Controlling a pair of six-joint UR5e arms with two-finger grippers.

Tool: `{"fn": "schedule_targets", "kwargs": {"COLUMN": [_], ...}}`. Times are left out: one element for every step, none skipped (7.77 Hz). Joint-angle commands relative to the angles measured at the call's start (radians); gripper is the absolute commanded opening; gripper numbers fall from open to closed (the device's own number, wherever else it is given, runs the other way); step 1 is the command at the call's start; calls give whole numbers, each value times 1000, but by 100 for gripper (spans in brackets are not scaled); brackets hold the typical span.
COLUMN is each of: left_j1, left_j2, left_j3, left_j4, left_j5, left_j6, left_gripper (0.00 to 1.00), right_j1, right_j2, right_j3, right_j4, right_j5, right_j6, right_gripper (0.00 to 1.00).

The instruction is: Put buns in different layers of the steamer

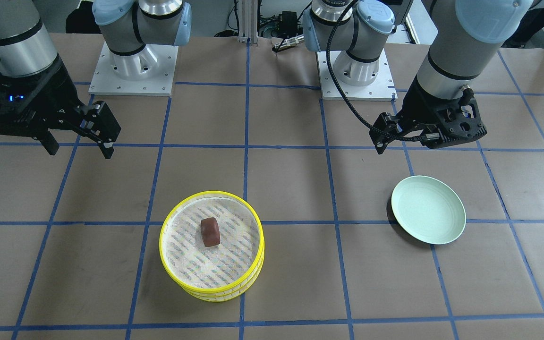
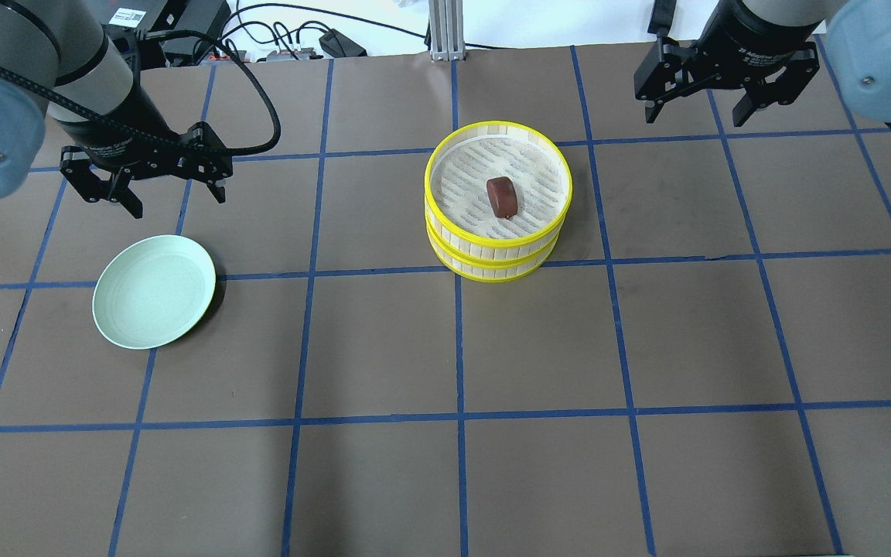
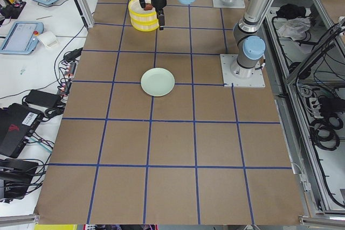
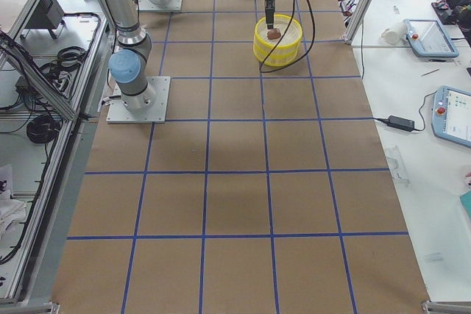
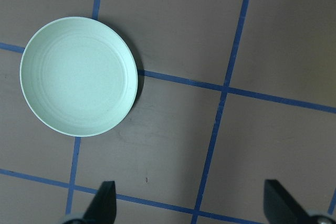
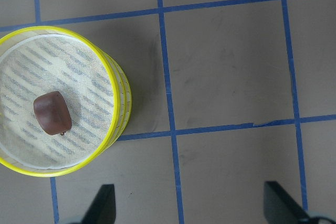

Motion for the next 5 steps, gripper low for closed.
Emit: {"fn": "schedule_targets", "kwargs": {"left_j1": [2,2,0,2,0], "left_j2": [-6,-6,-6,-4,-6], "left_j3": [-1,-3,-6,-7,-9], "left_j4": [-5,-6,-5,-6,-6], "left_j5": [-2,1,-4,-1,-1], "left_j6": [0,0,-3,-1,-3], "left_gripper": [100,100,100,100,100], "right_j1": [0,0,0,0,0], "right_j2": [2,5,4,4,2], "right_j3": [0,0,0,0,-1], "right_j4": [-2,-2,-2,-2,-2], "right_j5": [6,8,8,6,6], "right_j6": [-1,-1,1,-1,-1], "right_gripper": [100,100,100,100,100]}}
